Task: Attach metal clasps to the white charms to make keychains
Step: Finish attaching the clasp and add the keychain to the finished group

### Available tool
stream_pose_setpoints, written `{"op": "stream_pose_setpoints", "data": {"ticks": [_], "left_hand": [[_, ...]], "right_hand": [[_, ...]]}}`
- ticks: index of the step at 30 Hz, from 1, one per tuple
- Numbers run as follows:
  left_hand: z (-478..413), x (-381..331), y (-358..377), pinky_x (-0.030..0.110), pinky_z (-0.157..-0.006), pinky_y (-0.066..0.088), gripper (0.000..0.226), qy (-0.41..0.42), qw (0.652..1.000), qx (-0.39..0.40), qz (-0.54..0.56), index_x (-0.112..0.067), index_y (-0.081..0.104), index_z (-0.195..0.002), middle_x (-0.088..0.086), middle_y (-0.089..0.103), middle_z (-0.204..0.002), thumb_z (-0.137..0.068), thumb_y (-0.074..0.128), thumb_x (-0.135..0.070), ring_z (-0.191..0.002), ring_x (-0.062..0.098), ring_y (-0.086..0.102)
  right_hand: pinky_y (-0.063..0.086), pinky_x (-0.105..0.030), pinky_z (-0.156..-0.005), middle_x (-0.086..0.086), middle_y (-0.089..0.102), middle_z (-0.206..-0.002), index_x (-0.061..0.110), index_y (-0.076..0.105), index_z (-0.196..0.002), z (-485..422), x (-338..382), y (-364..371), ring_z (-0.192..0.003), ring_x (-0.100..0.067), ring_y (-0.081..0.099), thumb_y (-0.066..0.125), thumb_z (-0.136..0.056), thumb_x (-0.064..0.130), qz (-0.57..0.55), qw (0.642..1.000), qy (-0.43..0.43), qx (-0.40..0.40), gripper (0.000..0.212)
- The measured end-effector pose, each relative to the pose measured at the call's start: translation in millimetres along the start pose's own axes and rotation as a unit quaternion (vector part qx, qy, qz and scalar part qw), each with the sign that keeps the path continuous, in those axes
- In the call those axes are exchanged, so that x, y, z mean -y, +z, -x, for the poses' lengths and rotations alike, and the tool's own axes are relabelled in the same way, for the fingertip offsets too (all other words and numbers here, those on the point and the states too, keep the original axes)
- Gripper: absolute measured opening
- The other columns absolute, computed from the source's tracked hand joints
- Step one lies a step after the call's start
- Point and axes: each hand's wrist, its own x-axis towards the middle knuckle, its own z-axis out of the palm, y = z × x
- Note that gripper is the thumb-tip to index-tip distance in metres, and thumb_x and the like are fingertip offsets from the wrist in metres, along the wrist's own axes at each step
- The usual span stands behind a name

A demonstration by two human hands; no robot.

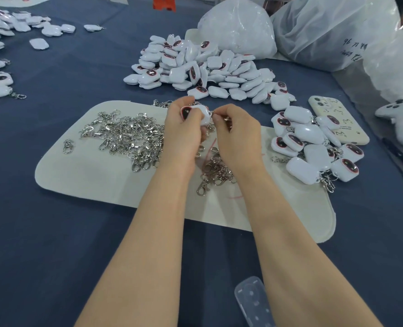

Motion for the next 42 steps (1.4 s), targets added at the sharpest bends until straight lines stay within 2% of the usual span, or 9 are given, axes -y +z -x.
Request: {"op": "stream_pose_setpoints", "data": {"ticks": [3, 7, 13, 17, 19, 22, 32, 39, 42], "left_hand": [[1.0, 1.9, -3.2, 0.014, -0.059, 0.040, 0.032, 0.120, 0.980, 0.013, -0.158, -0.021, 0.053, -0.113, -0.009, 0.053, -0.082, -0.088, 0.045, -0.002, -0.060, 0.003, 0.047], [-0.3, 3.8, -4.9, 0.012, -0.061, 0.040, 0.032, 0.147, 0.967, 0.020, -0.207, -0.023, 0.053, -0.112, -0.010, 0.054, -0.084, -0.088, 0.046, -0.004, -0.057, -0.001, 0.048], [-2.5, 2.6, 1.6, 0.017, -0.044, 0.041, 0.020, -0.063, 0.994, -0.002, 0.087, -0.013, 0.052, -0.102, 0.003, 0.054, -0.072, -0.090, 0.042, 0.001, -0.043, 0.005, 0.045], [-3.5, 0.1, -3.6, 0.014, -0.042, 0.041, 0.010, -0.163, 0.950, 0.026, 0.266, -0.006, 0.048, -0.088, -0.004, 0.044, -0.037, -0.090, 0.042, 0.001, -0.037, 0.005, 0.044], [-3.3, -0.2, -5.8, 0.013, -0.043, 0.042, 0.006, -0.186, 0.934, 0.029, 0.305, -0.005, 0.046, -0.088, -0.003, 0.043, -0.035, -0.091, 0.043, 0.000, -0.036, 0.005, 0.044], [-3.8, 0.2, -7.0, 0.013, -0.044, 0.043, 0.009, -0.190, 0.927, 0.043, 0.322, -0.004, 0.044, -0.098, -0.001, 0.044, -0.036, -0.091, 0.042, 0.000, -0.037, 0.006, 0.044], [-1.4, -2.8, -3.1, 0.012, -0.043, 0.044, 0.009, -0.193, 0.925, 0.052, 0.323, -0.003, 0.045, -0.100, -0.001, 0.044, -0.037, -0.092, 0.041, -0.002, -0.037, 0.005, 0.047], [1.4, -3.5, -1.0, 0.012, -0.044, 0.045, 0.006, -0.206, 0.924, 0.095, 0.307, -0.002, 0.047, -0.092, 0.000, 0.044, -0.037, -0.093, 0.041, -0.003, -0.038, 0.004, 0.047], [0.8, -2.3, 0.6, 0.012, -0.043, 0.044, 0.004, -0.210, 0.936, 0.089, 0.270, -0.005, 0.046, -0.090, -0.003, 0.044, -0.038, -0.092, 0.043, -0.004, -0.038, 0.004, 0.045]], "right_hand": [[0.035, -0.019, -0.077, -0.006, 0.067, -0.100, 0.006, 0.067, -0.100, -2.7, -2.0, -0.9, -0.092, -0.019, 0.058, 0.052, -0.093, 0.008, 0.046, 0.998, -0.006, 0.029, 0.017], [0.036, -0.020, -0.077, -0.005, 0.067, -0.101, 0.006, 0.066, -0.101, -1.5, -3.4, -0.8, -0.093, -0.018, 0.057, 0.050, -0.094, 0.009, 0.052, 0.998, -0.002, 0.045, 0.018], [0.041, -0.005, -0.070, 0.010, 0.063, -0.088, 0.016, 0.064, -0.098, -1.1, -3.5, 0.8, -0.082, -0.004, 0.057, 0.059, -0.089, 0.012, -0.104, 0.989, 0.103, 0.025, 0.010], [0.053, -0.031, -0.082, 0.004, 0.066, -0.082, 0.018, 0.063, -0.088, -1.7, -1.8, 2.0, -0.085, -0.019, 0.066, 0.060, -0.091, 0.015, -0.180, 0.975, 0.126, 0.033, 0.006], [0.054, -0.029, -0.076, 0.001, 0.066, -0.079, 0.018, 0.064, -0.088, -2.3, -2.3, 1.8, -0.078, -0.015, 0.067, 0.054, -0.095, 0.015, -0.194, 0.970, 0.136, 0.046, 0.012], [0.050, -0.016, -0.061, 0.002, 0.063, -0.074, 0.011, 0.063, -0.098, -2.9, -2.0, 1.0, -0.060, 0.000, 0.061, 0.049, -0.096, 0.009, -0.239, 0.957, 0.160, 0.044, 0.015], [0.049, -0.023, -0.085, 0.004, 0.068, -0.095, 0.017, 0.065, -0.096, -0.4, 1.1, 1.4, -0.093, -0.013, 0.062, 0.064, -0.087, 0.012, -0.165, 0.981, 0.104, 0.014, 0.010], [0.040, -0.006, -0.067, 0.015, 0.060, -0.078, 0.019, 0.059, -0.085, -0.5, 2.1, 2.0, -0.069, 0.009, 0.055, 0.058, -0.090, 0.008, -0.165, 0.983, 0.067, -0.047, 0.012], [0.040, -0.007, -0.068, 0.013, 0.059, -0.077, 0.018, 0.057, -0.086, 1.2, 3.8, 2.0, -0.069, 0.004, 0.054, 0.055, -0.092, 0.006, -0.140, 0.987, 0.042, -0.066, 0.014]]}}
